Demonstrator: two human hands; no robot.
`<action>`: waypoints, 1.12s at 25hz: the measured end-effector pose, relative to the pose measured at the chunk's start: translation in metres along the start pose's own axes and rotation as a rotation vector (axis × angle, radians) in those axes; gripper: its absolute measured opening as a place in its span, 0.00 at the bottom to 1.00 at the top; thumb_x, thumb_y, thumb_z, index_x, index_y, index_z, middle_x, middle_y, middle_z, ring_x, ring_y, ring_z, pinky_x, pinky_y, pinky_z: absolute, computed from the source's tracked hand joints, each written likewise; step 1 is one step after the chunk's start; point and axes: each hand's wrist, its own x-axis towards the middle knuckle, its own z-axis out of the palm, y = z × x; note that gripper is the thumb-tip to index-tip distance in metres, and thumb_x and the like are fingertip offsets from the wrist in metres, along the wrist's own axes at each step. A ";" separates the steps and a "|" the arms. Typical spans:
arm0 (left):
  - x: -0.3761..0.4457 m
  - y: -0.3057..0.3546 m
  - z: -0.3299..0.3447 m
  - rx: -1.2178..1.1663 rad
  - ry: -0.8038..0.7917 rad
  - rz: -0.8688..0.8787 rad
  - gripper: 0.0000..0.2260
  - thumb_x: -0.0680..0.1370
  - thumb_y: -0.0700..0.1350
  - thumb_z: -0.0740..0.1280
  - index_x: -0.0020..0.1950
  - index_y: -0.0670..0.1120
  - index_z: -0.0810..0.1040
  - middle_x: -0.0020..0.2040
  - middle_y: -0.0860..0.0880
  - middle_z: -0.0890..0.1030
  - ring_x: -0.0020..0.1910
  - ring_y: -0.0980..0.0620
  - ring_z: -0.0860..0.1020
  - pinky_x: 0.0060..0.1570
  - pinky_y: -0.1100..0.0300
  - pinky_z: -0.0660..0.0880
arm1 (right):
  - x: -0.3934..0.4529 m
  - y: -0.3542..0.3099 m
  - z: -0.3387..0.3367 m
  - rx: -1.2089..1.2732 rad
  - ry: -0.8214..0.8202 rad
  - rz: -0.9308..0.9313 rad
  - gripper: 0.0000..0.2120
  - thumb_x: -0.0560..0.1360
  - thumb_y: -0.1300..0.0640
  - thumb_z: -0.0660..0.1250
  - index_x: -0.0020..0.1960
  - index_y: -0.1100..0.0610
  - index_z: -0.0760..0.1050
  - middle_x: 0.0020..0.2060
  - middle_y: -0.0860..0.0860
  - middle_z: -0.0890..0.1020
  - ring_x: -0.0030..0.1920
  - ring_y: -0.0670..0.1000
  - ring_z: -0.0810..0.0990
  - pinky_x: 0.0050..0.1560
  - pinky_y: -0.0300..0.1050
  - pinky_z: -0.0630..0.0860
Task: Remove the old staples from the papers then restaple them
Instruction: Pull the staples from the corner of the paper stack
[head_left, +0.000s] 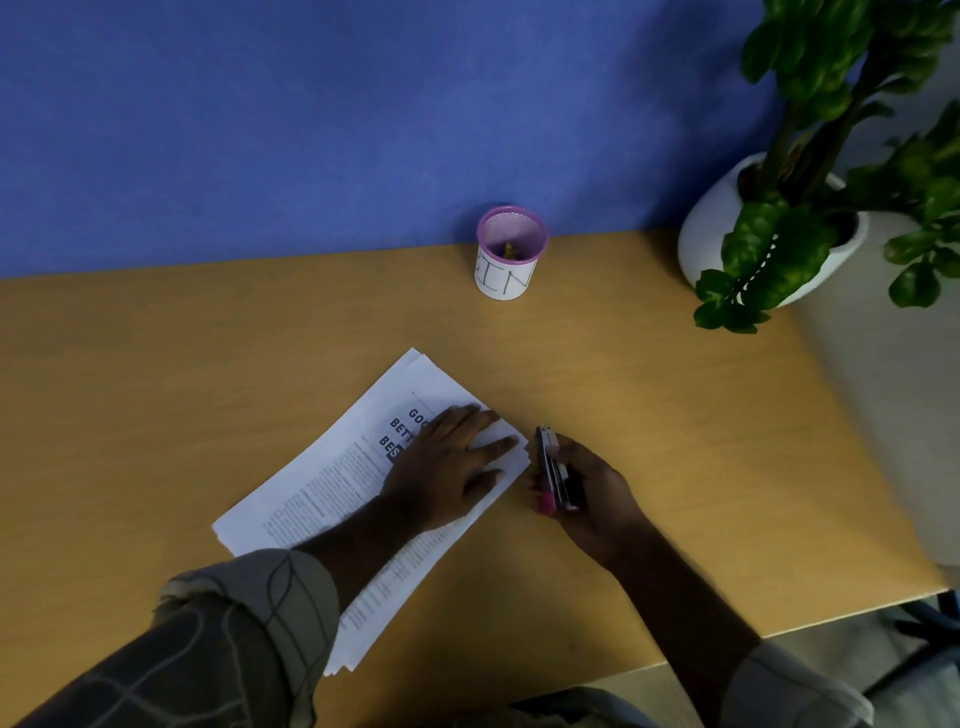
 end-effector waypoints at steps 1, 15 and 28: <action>0.001 -0.001 0.000 -0.015 -0.011 0.004 0.22 0.81 0.60 0.57 0.75 0.60 0.66 0.78 0.50 0.66 0.78 0.47 0.61 0.75 0.48 0.56 | 0.000 0.001 -0.001 -0.030 -0.005 -0.014 0.10 0.77 0.57 0.66 0.53 0.57 0.84 0.45 0.57 0.84 0.40 0.53 0.82 0.38 0.47 0.79; 0.002 0.002 -0.003 -0.014 0.040 -0.033 0.23 0.81 0.62 0.56 0.74 0.57 0.70 0.78 0.50 0.66 0.78 0.48 0.60 0.77 0.52 0.50 | 0.002 0.051 0.021 -1.285 0.473 -0.700 0.11 0.76 0.62 0.67 0.57 0.56 0.80 0.45 0.52 0.82 0.43 0.51 0.79 0.40 0.43 0.74; 0.004 -0.002 -0.002 -0.040 0.073 -0.057 0.22 0.80 0.61 0.59 0.73 0.58 0.71 0.76 0.48 0.68 0.77 0.45 0.62 0.77 0.46 0.57 | 0.015 0.054 0.032 -1.362 0.454 -0.789 0.07 0.76 0.62 0.67 0.53 0.60 0.80 0.41 0.53 0.80 0.40 0.49 0.73 0.36 0.36 0.63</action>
